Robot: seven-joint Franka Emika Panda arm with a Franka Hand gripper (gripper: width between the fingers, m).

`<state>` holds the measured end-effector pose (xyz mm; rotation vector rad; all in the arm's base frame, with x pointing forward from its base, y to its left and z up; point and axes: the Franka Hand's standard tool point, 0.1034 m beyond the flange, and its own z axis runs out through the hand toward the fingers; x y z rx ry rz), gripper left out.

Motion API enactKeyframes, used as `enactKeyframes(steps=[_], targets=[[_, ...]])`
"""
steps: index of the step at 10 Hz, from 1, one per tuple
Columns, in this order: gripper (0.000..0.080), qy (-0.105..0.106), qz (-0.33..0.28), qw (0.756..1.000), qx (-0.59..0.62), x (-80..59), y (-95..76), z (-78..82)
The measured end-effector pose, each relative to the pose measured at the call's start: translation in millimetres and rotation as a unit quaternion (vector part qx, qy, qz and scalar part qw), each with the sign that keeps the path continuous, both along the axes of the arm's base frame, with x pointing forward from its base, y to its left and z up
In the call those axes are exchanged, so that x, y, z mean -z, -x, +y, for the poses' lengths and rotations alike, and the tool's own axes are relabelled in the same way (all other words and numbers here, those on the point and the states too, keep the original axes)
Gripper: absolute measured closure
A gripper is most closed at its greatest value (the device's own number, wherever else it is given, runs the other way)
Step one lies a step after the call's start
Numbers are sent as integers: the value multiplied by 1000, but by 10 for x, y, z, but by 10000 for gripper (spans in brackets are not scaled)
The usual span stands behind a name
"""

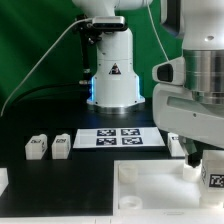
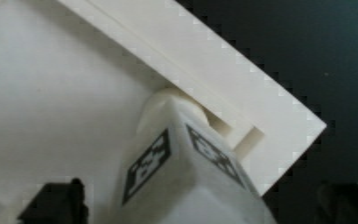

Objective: Assemble one leg

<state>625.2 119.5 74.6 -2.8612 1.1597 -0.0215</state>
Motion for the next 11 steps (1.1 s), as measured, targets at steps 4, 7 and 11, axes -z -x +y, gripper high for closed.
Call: enactKeyframes(steps=[4,7,11], targets=[[150,16,7,943,-332,17,36,-151],[342,15,7,952,-304,17,36,-146],[506,8,16,996,-86,32,42,-126]])
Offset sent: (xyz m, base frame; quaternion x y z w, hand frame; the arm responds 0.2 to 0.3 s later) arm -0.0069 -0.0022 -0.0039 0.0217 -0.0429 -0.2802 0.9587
